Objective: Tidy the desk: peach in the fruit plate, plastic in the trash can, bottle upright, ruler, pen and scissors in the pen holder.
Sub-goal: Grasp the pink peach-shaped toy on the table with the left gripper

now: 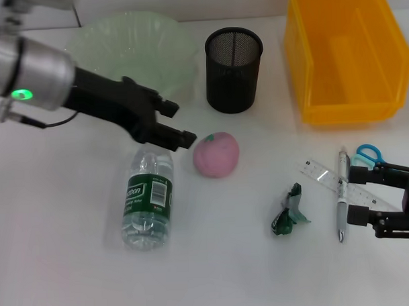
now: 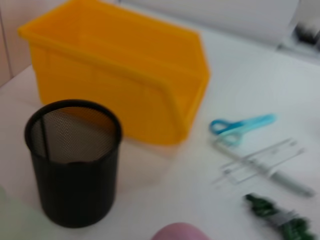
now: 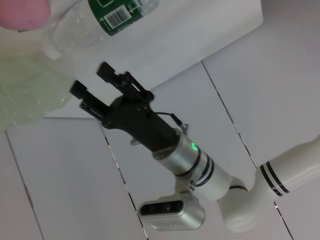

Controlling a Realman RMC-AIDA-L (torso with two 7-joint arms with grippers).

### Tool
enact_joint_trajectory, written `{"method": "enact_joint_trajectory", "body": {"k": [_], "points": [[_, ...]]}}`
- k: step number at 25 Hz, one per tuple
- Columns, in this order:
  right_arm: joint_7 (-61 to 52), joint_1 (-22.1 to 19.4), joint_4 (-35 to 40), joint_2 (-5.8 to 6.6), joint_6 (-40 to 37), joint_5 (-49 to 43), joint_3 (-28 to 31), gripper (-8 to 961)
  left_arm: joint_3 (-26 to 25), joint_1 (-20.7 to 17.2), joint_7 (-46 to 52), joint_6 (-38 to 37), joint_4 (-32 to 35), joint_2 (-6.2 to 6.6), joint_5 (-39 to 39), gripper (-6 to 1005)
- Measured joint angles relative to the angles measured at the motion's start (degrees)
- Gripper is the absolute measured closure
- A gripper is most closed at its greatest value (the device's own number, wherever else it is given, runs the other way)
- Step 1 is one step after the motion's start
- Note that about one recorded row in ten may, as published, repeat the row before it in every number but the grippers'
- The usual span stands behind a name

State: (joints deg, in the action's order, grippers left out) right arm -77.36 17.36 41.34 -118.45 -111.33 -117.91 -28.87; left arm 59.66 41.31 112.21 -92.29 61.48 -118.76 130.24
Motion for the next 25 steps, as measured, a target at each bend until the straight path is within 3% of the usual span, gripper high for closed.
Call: {"method": "enact_joint_trajectory", "body": {"k": [2,4,5,6,8,10,11,12,15,17,21,22,25], "points": [[0.0,-0.3,0.0,0.08,-0.1,-0.1,0.4,126,8.1,0.3,3.1,5.8,1.3,-0.13,0.7,295],[0.0,-0.5,0.0,0.13,-0.1,-0.1,0.4,126,8.1,0.3,3.1,5.8,1.3,-0.13,0.7,296],[0.0,-0.7,0.0,0.18,-0.1,-0.1,0.5,126,15.3,0.4,5.7,10.9,2.3,-0.29,0.7,297],[0.0,-0.7,0.0,0.18,-0.1,-0.1,0.5,126,15.3,0.4,5.7,10.9,2.3,-0.29,0.7,297],[0.0,-0.7,-0.2,0.19,-0.1,-0.2,0.6,126,22.7,0.5,7.9,16.1,2.7,-0.38,0.8,298],[0.0,-0.7,-0.6,0.19,0.0,-0.2,0.6,126,22.7,0.5,7.9,16.1,2.7,-0.38,0.8,299],[0.0,-0.7,-0.7,0.2,0.0,-0.2,0.6,126,27.9,0.5,9.3,20.4,2.7,-0.41,0.9,300],[0.0,-0.6,-0.9,0.21,0.0,-0.2,0.6,126,30.1,0.4,9.5,22.3,2.3,-0.41,1.0,301],[0.0,-0.6,-1.1,0.22,0.1,-0.2,0.6,126,30.1,0.4,9.5,22.3,2.3,-0.41,1.0,302],[0.0,-0.6,-1.2,0.24,0.3,-0.2,0.6,126,34.5,-0.3,10.4,27.2,1.4,-0.42,2.0,303],[0.0,-0.7,-1.5,0.24,0.3,-0.1,0.6,126,36.7,-0.8,11.6,29.4,1.3,-0.42,3.2,305],[0.0,-0.6,-1.6,0.24,0.2,-0.2,0.5,126,40.1,-1.1,13.4,31.9,1.0,-0.42,5.0,306],[0.0,-0.5,-1.7,0.24,0.1,-0.2,0.5,126,40.5,-1.2,13.7,32.4,1.0,-0.42,5.3,308]]}}
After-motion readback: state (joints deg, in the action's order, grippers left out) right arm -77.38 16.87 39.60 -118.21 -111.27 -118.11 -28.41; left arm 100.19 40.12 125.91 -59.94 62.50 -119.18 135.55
